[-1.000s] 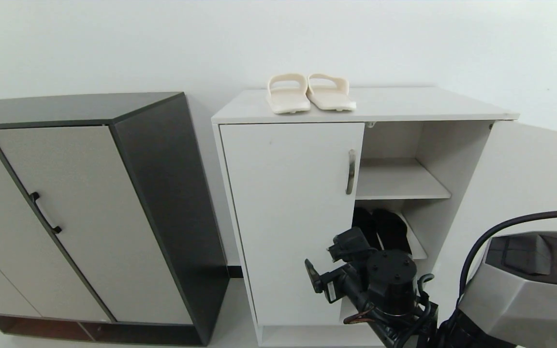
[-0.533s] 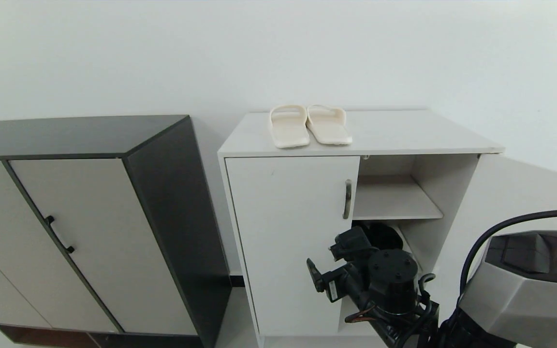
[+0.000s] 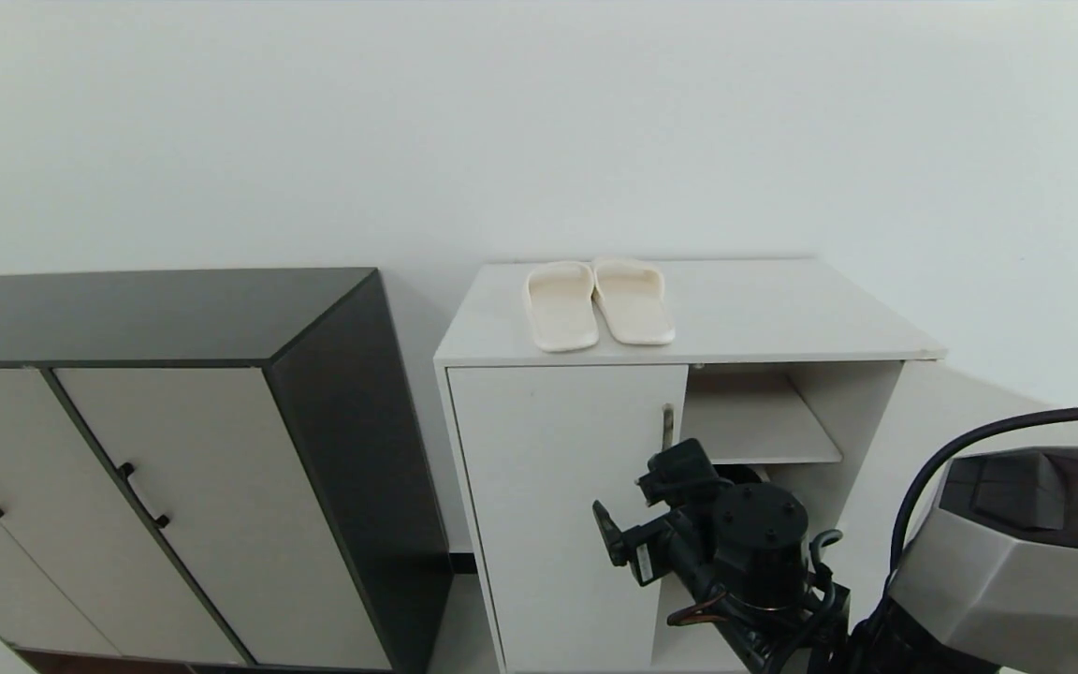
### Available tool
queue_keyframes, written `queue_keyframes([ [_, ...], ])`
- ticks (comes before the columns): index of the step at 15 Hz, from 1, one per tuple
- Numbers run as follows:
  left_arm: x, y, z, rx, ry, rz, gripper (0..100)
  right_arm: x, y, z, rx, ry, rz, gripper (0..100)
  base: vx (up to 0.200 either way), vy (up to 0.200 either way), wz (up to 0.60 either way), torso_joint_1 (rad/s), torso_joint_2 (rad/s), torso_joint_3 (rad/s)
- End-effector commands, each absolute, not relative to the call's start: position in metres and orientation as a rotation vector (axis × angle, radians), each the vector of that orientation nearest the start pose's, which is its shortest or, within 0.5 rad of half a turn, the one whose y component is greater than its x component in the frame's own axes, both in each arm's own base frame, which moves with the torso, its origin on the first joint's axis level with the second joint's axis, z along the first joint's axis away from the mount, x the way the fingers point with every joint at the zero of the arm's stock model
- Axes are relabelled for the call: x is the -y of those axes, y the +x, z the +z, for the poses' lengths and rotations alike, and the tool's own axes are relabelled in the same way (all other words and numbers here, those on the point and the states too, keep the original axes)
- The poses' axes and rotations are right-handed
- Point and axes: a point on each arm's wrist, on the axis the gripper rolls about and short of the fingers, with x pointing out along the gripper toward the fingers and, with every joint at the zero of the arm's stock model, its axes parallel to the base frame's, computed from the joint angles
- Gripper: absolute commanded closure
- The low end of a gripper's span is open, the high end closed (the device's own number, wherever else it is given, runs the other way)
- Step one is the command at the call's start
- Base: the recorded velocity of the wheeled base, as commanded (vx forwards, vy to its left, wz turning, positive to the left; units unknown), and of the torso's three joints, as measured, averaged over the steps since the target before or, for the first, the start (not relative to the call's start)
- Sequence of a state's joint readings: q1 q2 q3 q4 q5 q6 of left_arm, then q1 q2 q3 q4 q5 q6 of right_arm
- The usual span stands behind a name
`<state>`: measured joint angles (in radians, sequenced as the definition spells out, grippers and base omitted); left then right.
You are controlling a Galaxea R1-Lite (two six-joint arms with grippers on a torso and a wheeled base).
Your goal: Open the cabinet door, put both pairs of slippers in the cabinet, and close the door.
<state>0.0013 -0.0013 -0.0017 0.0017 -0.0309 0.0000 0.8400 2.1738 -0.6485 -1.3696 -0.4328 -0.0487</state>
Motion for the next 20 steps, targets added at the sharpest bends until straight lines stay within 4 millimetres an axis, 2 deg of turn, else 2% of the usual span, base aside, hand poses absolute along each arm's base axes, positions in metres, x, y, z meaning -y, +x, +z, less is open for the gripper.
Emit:
queue_keyframes([
  [1,0.001,-0.023,0.076,0.000,0.000,-0.029,100,-0.257,0.242,0.060,-0.117,-0.142,0.410,0,0.000,0.000,0.00,0.227,-0.53,-0.305],
  [13,0.001,-0.023,0.076,-0.001,0.003,-0.031,100,-0.259,0.240,0.061,-0.112,-0.141,0.424,0,0.000,0.000,0.00,0.244,-0.55,-0.310],
  [15,0.001,-0.023,0.076,0.000,0.003,-0.031,100,-0.259,0.240,0.065,-0.064,-0.169,0.426,0,0.000,0.000,0.00,0.176,-0.38,-0.198],
  [17,0.001,-0.023,0.076,-0.001,0.003,-0.031,100,-0.260,0.238,0.079,0.029,-0.177,0.435,0,0.000,0.000,0.00,0.037,-0.08,-0.037],
  [20,0.001,-0.023,0.076,0.000,0.005,-0.034,100,-0.254,0.220,0.129,0.004,-0.177,0.462,0,0.000,0.000,0.00,0.000,0.00,0.000],
])
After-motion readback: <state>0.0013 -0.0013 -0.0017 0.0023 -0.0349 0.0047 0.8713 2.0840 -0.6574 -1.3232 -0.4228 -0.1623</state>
